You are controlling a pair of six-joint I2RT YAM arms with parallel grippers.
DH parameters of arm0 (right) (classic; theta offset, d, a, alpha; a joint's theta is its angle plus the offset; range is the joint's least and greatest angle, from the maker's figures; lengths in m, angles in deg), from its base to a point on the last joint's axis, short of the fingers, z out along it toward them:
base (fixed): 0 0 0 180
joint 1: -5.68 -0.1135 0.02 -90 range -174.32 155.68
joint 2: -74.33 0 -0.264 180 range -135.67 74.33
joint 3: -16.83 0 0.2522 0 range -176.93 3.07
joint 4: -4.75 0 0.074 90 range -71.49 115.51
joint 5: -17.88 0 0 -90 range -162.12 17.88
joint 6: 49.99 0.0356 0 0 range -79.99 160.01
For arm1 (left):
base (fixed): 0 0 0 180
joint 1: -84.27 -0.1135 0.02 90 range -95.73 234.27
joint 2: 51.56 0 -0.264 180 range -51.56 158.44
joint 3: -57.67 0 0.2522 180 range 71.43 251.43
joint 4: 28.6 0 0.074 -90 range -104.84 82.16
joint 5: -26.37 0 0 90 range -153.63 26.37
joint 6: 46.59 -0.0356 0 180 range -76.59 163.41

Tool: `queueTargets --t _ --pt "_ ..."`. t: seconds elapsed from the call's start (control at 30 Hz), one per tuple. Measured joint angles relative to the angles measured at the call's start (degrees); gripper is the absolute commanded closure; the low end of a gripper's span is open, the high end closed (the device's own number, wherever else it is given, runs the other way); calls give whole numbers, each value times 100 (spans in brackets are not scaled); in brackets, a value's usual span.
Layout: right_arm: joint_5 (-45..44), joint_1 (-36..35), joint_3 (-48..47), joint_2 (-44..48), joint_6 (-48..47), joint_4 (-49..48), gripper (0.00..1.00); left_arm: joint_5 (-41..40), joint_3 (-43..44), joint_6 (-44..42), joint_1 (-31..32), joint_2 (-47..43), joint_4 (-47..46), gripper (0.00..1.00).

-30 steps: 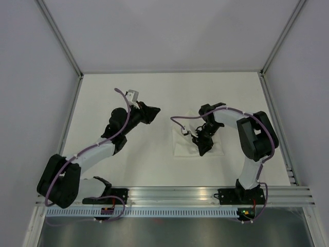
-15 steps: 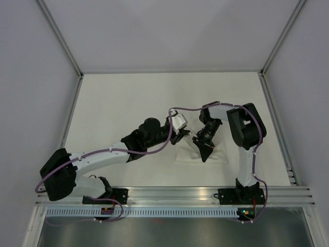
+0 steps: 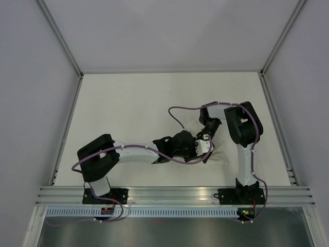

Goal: Fold the napkin, place the utensils inside, and roll it up
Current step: Roll the napkin at the center of the board.

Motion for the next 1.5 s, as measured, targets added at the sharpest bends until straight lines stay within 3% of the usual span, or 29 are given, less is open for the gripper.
queueTargets --t 0.27,0.73,1.2,1.5 --pt "39 44 -48 -87 2 72 93 518 323 -37 7 715 214 59" --pt "37 50 -57 -94 7 83 93 1215 509 -31 7 979 363 57" --pt "-76 111 -57 -96 7 122 93 1132 656 -28 35 1176 317 61" --pt "-179 160 -59 -105 4 173 93 424 549 -33 299 1209 -33 59"
